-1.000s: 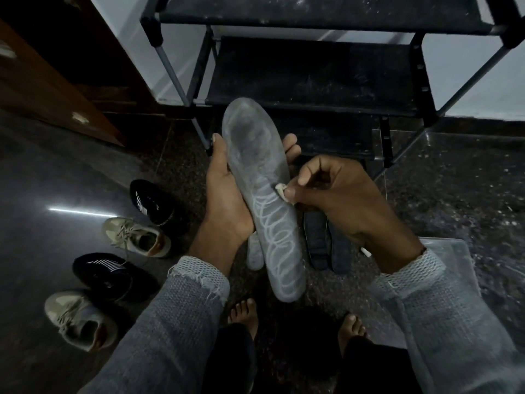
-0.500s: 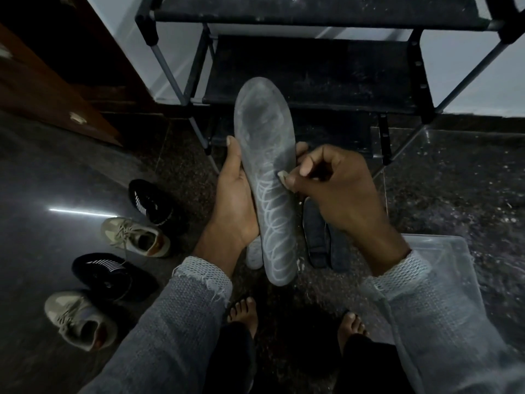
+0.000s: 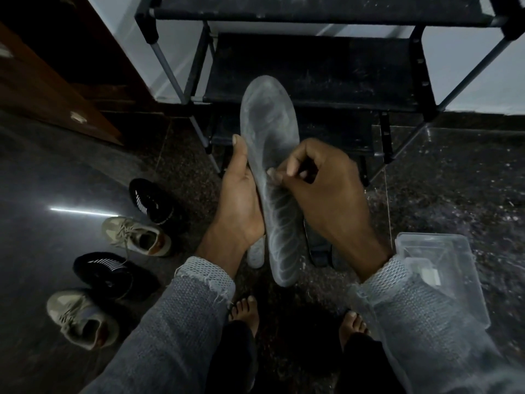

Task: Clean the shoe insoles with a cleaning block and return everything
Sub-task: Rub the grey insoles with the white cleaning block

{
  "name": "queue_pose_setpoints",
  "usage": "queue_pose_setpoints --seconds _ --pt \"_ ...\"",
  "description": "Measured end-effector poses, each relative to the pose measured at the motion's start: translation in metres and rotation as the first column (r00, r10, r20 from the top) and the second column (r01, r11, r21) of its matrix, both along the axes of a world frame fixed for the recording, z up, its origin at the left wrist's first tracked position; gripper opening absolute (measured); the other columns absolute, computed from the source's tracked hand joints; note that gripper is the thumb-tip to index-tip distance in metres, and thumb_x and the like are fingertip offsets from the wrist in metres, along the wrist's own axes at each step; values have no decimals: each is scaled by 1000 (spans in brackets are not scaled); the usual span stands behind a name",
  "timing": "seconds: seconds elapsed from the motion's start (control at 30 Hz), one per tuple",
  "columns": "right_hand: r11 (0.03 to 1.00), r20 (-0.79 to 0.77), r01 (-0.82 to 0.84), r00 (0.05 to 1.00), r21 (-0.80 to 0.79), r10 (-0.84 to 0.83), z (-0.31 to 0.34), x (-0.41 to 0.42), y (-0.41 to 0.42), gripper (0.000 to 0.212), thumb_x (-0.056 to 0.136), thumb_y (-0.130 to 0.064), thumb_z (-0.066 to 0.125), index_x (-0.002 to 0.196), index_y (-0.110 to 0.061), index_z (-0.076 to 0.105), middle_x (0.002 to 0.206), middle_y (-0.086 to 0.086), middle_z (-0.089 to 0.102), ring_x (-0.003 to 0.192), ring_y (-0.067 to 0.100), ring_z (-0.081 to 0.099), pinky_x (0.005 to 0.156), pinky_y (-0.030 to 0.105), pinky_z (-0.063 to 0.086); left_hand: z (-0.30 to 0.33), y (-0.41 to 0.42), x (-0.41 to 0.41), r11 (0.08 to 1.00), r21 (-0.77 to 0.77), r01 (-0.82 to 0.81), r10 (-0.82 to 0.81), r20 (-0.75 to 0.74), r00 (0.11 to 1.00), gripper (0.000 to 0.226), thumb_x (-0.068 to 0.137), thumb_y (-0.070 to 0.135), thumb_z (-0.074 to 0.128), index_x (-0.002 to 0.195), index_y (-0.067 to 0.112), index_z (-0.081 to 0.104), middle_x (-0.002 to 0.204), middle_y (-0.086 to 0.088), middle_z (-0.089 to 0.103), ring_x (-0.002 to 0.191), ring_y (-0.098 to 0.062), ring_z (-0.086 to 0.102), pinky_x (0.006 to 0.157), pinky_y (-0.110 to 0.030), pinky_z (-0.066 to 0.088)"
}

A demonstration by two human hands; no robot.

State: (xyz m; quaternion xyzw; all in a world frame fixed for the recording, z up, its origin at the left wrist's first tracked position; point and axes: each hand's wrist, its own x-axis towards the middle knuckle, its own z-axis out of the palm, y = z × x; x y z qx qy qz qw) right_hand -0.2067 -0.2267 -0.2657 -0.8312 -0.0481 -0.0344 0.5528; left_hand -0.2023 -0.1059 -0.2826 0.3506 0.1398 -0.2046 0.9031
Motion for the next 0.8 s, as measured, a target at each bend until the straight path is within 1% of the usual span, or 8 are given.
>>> queue_pose_setpoints --seconds 0.07,0.17,0.27,0.37,0.5,0.6,0.73,0.8 --pt "994 62 110 992 -27 -108 -3 3 -5 21 86 -7 69 72 -16 56 74 -4 64 71 11 63 68 30 55 0 -4 -2 999 29 14 -14 9 1000 68 97 62 25 116 9 63 104 -12 69 100 -24 66 94 -38 52" --pt "986 108 134 987 -101 -123 -5 3 -5 22 87 -5 67 73 -16 55 75 -4 64 72 11 63 68 34 55 -2 -4 -3 999 42 18 -18 0 1000 67 97 61 26 116 10 64 111 -13 67 108 -26 62 102 -42 46" --pt "995 -34 -97 995 -7 96 0 1 -2 22 84 -3 70 71 -13 55 75 0 67 74 14 65 71 35 55 -2 1 -2 999 39 -4 4 -23 1000 66 97 61 26 119 10 62 109 -14 70 105 -26 66 95 -39 52" --pt "945 -99 -313 942 92 322 7 3 -5 27 79 0 73 68 -16 54 76 1 70 76 15 68 75 36 57 0 4 -1 999 42 -19 20 -31 999 64 98 60 26 115 11 63 104 -13 72 101 -24 69 90 -37 56" --pt "995 60 -97 994 22 95 0 2 -1 22 82 5 68 69 -7 55 74 4 65 70 11 64 66 18 52 3 -1 -2 1000 29 6 -5 -57 998 67 98 60 27 118 8 63 110 -16 68 103 -26 66 93 -39 52" --pt "999 148 -34 988 3 34 -3 4 0 21 83 11 60 71 -5 54 77 6 64 74 12 64 68 23 54 2 -3 -4 999 28 19 -18 -55 998 66 99 58 26 123 7 59 114 -15 67 106 -26 66 93 -38 53" --pt "932 57 -349 933 -92 355 1 7 -11 23 82 6 64 72 -12 54 77 1 66 77 15 66 79 35 54 1 2 -1 1000 30 -9 11 -65 998 65 100 57 27 122 6 61 114 -17 69 106 -26 67 92 -37 55" --pt "868 -27 -482 875 -119 483 3 7 -15 23 82 5 66 73 -13 54 78 -1 67 78 13 66 84 28 52 2 3 -1 1000 13 -25 26 -69 997 65 100 56 29 112 5 67 111 -18 70 102 -25 69 88 -36 56"
